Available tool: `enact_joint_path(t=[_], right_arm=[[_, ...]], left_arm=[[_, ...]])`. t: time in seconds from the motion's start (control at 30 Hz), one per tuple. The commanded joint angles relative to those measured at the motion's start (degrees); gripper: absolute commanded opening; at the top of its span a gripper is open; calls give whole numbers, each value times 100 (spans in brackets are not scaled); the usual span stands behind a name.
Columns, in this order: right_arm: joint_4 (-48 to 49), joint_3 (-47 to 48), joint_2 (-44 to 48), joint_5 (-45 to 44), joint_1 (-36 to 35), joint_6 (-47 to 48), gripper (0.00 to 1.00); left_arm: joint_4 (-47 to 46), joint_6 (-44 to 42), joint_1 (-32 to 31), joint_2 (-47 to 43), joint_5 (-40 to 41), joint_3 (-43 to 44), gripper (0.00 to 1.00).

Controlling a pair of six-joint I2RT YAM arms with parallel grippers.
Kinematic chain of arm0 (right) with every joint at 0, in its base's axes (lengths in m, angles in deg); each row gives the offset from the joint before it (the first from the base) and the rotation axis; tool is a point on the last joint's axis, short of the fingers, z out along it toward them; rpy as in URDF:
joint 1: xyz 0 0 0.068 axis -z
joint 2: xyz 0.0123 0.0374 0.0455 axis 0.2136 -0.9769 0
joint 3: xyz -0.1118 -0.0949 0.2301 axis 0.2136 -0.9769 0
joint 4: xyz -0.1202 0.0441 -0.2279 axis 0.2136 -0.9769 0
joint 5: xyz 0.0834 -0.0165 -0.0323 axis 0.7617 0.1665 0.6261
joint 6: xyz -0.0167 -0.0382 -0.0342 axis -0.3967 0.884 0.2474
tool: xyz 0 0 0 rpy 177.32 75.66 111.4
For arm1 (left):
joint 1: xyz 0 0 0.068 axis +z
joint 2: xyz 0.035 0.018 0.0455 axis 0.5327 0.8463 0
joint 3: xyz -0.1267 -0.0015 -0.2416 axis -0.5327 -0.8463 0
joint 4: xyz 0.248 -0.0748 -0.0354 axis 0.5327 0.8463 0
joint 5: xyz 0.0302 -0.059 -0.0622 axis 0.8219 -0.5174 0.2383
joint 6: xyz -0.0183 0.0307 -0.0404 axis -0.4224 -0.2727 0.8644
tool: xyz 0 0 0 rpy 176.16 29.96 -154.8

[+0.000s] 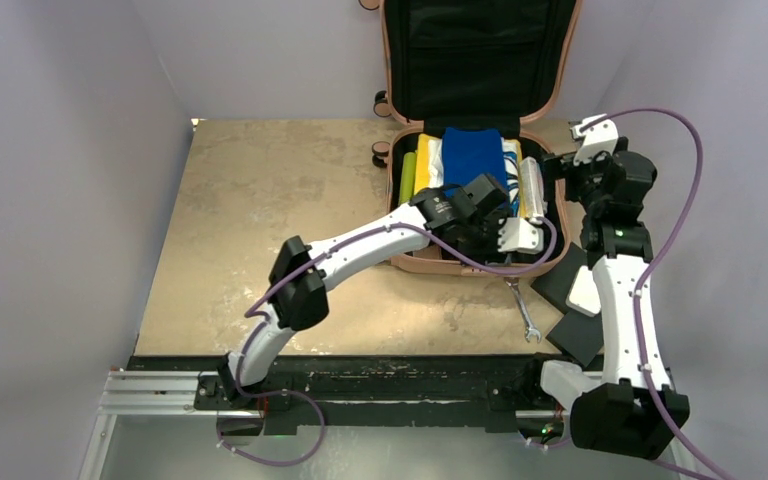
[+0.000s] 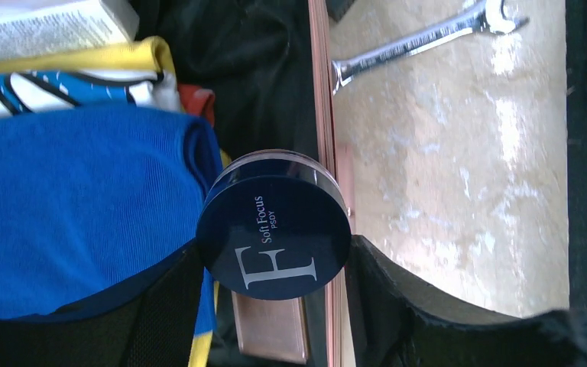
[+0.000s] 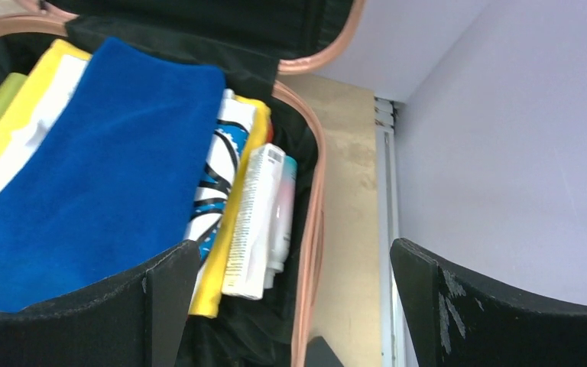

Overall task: Pack the luggage
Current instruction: Place the makeup in the luggage.

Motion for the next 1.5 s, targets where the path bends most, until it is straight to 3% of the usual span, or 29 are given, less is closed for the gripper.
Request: enact_joint_path(t=[0.0,0.37,0.8,0.87,1.0,1.3,1.47], right_arm=[[251,-117,167,134,251,-116,99],[352,-254,303,318,499,-214,99],[398,-329,360,493,567,-214,99],[397,-338,357,509,570,-214,99],[398,-344,343,546,566,-214,99],[390,-337,351,583,566,-227,99],[380,-320,338,600,572,-240,99]], left_arm=[[-463,253,-73,343,-76,673,0],[-1163,546,-159,1203,76,1318,0],[-1457,489,-255,1787,133,1421,0],[-1479,498,-255,1797,175,1429,11],[-1508,523,-255,1735,247,1426,48],[-1485,586,-255,1500,235,1301,85],[-1449,643,-255,1390,195,1273,95]])
